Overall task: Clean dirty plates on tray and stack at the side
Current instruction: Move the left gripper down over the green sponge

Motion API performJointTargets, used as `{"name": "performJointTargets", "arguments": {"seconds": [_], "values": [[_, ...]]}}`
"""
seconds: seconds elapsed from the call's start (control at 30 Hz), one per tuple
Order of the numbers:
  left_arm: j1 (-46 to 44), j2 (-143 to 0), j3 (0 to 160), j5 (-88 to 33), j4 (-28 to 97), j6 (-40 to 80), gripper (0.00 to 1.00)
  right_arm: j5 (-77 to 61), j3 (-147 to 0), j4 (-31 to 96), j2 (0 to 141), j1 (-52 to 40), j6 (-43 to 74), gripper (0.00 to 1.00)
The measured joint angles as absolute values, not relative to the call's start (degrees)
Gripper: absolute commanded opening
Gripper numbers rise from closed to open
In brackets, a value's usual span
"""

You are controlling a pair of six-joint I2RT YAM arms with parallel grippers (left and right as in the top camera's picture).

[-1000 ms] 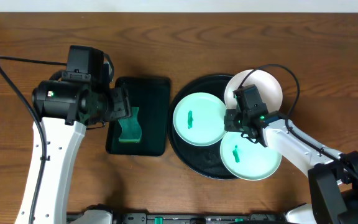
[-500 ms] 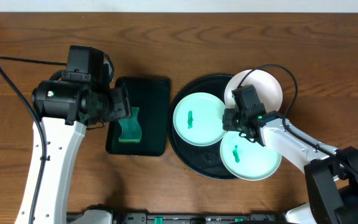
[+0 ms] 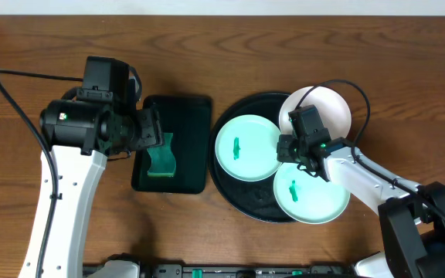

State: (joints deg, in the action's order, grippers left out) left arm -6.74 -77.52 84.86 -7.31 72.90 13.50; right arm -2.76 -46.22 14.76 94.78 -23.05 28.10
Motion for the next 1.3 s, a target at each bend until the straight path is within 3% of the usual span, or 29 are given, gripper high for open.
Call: {"name": "performJointTargets", "arguments": {"seconds": [0.3,0.6,0.73,0.9,1.3], "values": [[-6.74,-77.52,84.86,-7.31,72.93,13.50,0.70,-2.76,-46.22,15.18,94.63,-23.05,27.79,0.12],[-6.74,-77.52,83.79,-7.31,72.84,13.50,0.70,-2.87,-46.22,15.55,93.60,-23.05,27.38,0.01],[-6.74,-77.56,82.78,-7.31,72.42,13.50,0.70,-2.96,-46.22,15.55,93.60,-23.05,27.38,0.02],[-6.74,-77.58,82.24,-7.31,70.41,13.52,0.70,-2.81,-46.22,15.68,93.60,-23.05,27.20,0.10],[-6.74,-79.09,80.79,-7.31,68.31,13.50,0.69,-2.79,-46.22,15.84,93.60,-23.05,26.94,0.06]]}}
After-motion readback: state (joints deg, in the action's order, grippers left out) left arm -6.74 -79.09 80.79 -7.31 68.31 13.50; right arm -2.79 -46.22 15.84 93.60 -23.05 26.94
